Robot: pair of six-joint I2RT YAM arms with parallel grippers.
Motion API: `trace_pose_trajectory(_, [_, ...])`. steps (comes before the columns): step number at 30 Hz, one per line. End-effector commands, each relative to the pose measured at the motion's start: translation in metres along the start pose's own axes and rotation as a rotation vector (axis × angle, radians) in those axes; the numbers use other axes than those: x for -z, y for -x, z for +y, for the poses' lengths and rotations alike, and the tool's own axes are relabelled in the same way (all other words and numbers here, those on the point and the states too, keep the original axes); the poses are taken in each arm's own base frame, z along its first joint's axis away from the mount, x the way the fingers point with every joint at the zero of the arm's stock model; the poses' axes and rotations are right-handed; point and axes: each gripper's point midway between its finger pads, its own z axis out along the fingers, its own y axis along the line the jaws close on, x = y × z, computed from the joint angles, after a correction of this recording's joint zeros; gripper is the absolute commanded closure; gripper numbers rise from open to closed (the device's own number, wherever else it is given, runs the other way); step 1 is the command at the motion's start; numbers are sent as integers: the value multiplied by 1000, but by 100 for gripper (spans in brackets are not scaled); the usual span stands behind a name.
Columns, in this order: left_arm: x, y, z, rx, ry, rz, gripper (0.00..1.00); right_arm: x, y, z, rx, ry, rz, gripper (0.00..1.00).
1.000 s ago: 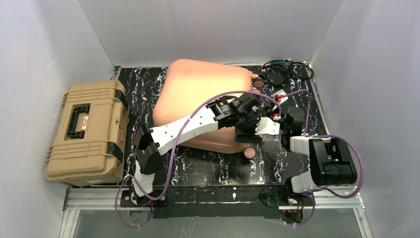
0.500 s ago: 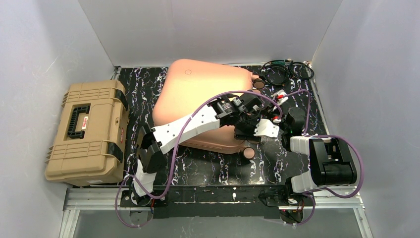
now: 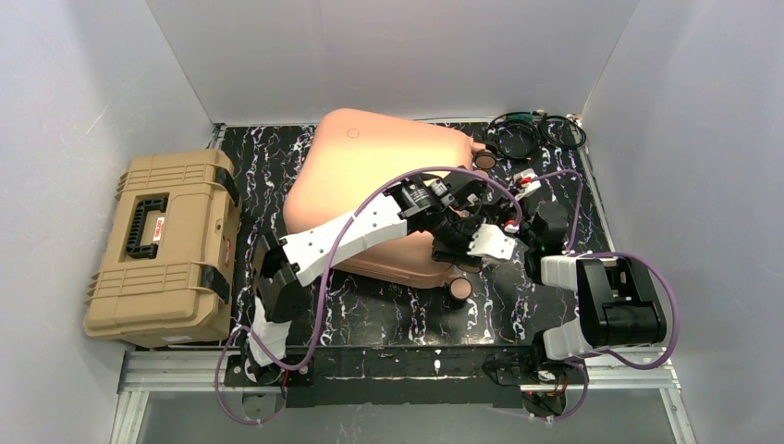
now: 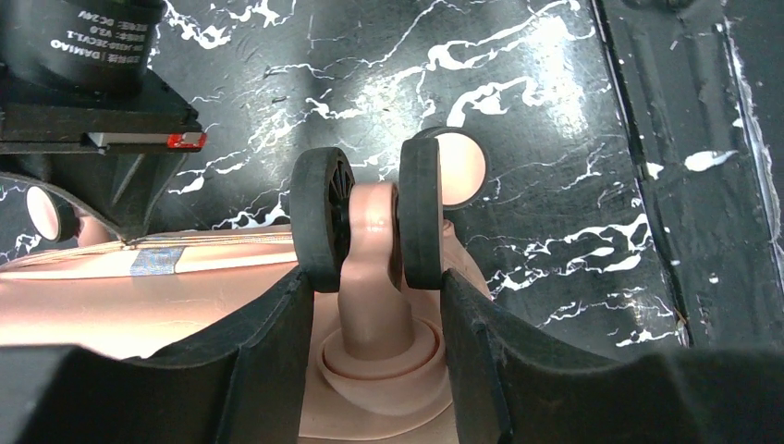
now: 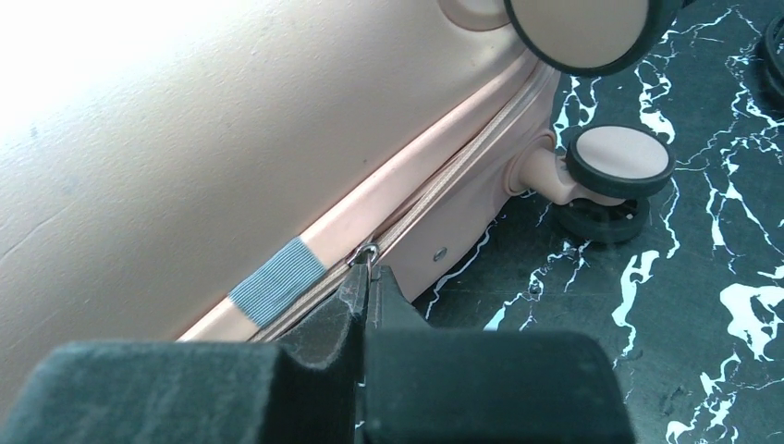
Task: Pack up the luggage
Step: Zip the luggage at the center of the board.
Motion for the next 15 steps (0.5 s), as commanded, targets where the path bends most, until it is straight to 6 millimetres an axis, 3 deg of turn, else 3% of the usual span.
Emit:
trace_pose_trajectory(1, [25,-43,-123,162,-462,150,100,3,35,-56,74,-277,-101,99])
trace_pose_trajectory(15, [54,-49,-174,236,-598,119,100,1,37,-92,65,-413,-93,99])
